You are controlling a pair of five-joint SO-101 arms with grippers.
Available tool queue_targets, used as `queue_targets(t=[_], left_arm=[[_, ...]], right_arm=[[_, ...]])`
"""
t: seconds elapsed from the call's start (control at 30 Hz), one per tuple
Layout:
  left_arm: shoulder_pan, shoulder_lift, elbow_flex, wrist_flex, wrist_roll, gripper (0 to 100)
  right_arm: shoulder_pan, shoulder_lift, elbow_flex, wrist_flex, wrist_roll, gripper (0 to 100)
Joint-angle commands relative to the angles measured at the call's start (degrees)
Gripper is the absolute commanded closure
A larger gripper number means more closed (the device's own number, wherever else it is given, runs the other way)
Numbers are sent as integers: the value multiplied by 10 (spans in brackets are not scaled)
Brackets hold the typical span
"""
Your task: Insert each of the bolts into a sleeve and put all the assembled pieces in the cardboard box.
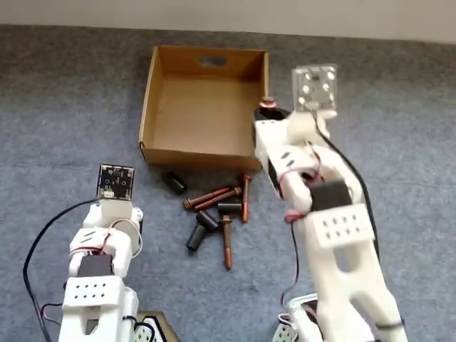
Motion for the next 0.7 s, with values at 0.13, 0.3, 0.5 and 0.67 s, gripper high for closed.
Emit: queue_targets(t=[0.13,0.3,0.5,0.67], left_arm=[[13,-6,0,-30,-17,986],[13,-6,2,-28,-27,987],[13,-6,2,-27,-28,988],[13,-6,2,-27,-29,988]], right_arm=[[-7,153,-135,-1,-5,992],[-24,234,-194,-1,-5,992],[-38,337,-255,-13,-5,992],[-36,454,-311,-45,-5,992]])
